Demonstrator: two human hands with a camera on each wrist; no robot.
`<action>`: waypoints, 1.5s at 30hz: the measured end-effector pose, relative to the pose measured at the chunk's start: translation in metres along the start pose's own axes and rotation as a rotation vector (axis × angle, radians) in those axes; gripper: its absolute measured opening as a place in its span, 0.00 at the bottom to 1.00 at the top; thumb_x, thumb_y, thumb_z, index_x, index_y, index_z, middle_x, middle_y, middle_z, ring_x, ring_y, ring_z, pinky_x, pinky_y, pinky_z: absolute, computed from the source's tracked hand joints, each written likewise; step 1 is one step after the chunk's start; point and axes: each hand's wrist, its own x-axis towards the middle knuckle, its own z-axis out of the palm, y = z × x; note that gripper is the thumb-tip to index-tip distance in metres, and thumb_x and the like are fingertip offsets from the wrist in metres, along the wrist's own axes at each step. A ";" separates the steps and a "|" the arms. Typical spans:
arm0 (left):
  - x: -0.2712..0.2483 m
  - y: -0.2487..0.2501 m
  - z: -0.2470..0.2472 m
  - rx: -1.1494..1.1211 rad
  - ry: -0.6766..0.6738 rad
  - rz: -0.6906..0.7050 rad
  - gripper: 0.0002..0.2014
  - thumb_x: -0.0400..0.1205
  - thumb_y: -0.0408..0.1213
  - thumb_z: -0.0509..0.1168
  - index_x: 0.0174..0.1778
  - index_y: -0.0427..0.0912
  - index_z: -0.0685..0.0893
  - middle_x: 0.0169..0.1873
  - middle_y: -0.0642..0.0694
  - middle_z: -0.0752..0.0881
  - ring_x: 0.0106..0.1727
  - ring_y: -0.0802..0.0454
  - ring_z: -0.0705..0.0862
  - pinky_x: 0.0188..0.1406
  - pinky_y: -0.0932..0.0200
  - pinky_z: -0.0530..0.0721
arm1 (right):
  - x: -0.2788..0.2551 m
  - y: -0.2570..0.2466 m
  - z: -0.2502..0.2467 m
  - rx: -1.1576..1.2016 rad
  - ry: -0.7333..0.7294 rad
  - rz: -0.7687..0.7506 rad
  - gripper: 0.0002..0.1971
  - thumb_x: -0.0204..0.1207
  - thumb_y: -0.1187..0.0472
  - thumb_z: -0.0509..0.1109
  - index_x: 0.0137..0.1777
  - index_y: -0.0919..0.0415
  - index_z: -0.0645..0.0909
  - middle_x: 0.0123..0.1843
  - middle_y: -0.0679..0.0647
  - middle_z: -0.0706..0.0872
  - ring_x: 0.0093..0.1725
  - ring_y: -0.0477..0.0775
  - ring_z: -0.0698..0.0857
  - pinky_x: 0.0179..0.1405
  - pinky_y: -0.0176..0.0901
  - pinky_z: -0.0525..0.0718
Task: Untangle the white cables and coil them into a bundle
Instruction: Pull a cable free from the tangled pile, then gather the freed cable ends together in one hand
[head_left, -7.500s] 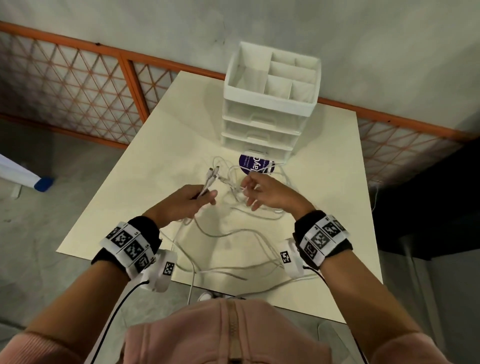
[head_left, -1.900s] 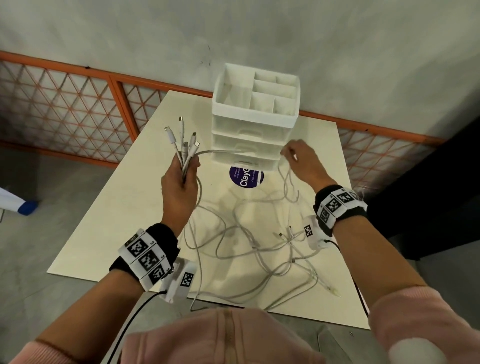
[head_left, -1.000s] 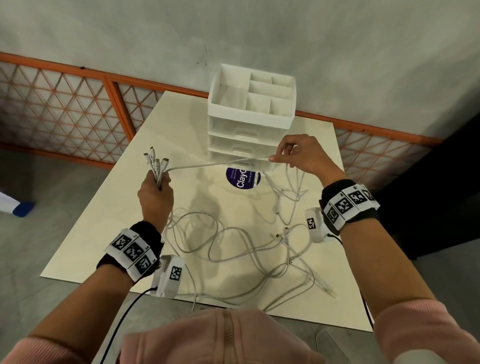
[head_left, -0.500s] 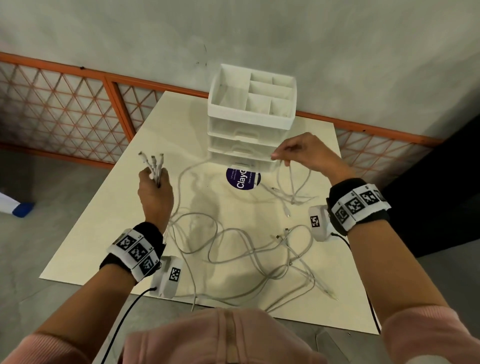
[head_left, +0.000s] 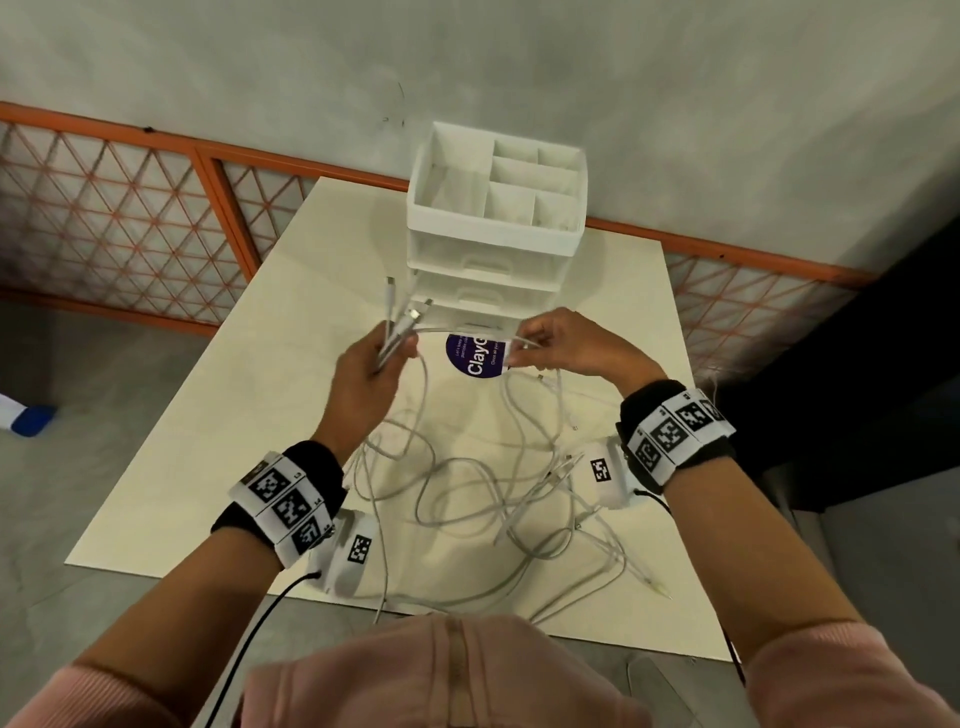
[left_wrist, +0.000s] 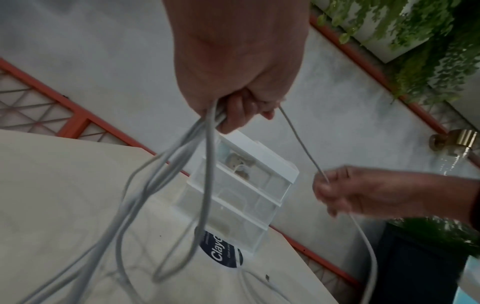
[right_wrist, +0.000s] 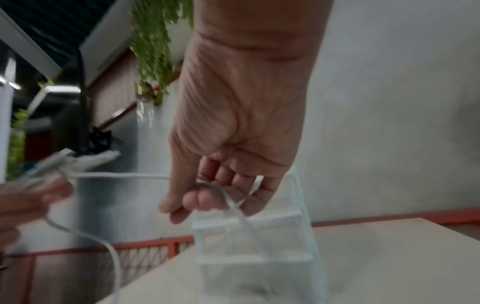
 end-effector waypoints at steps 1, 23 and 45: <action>0.001 0.000 -0.005 -0.012 0.075 -0.012 0.10 0.85 0.37 0.61 0.37 0.48 0.78 0.28 0.50 0.78 0.23 0.61 0.70 0.24 0.73 0.68 | -0.001 0.013 -0.002 -0.057 0.004 0.037 0.10 0.75 0.56 0.73 0.46 0.65 0.86 0.33 0.53 0.85 0.31 0.44 0.80 0.33 0.30 0.75; -0.002 -0.027 -0.019 0.168 -0.697 -0.363 0.13 0.70 0.42 0.78 0.22 0.40 0.89 0.13 0.55 0.77 0.24 0.57 0.70 0.27 0.66 0.64 | -0.072 0.131 0.028 -0.310 -0.487 0.641 0.21 0.76 0.38 0.64 0.36 0.52 0.90 0.35 0.47 0.81 0.44 0.46 0.82 0.54 0.40 0.75; 0.003 -0.014 -0.003 0.290 -0.932 -0.270 0.13 0.71 0.40 0.78 0.50 0.46 0.89 0.16 0.61 0.79 0.20 0.65 0.72 0.25 0.74 0.67 | 0.027 0.098 0.046 -0.076 0.221 0.143 0.10 0.70 0.73 0.71 0.50 0.64 0.82 0.44 0.58 0.80 0.34 0.44 0.77 0.40 0.38 0.73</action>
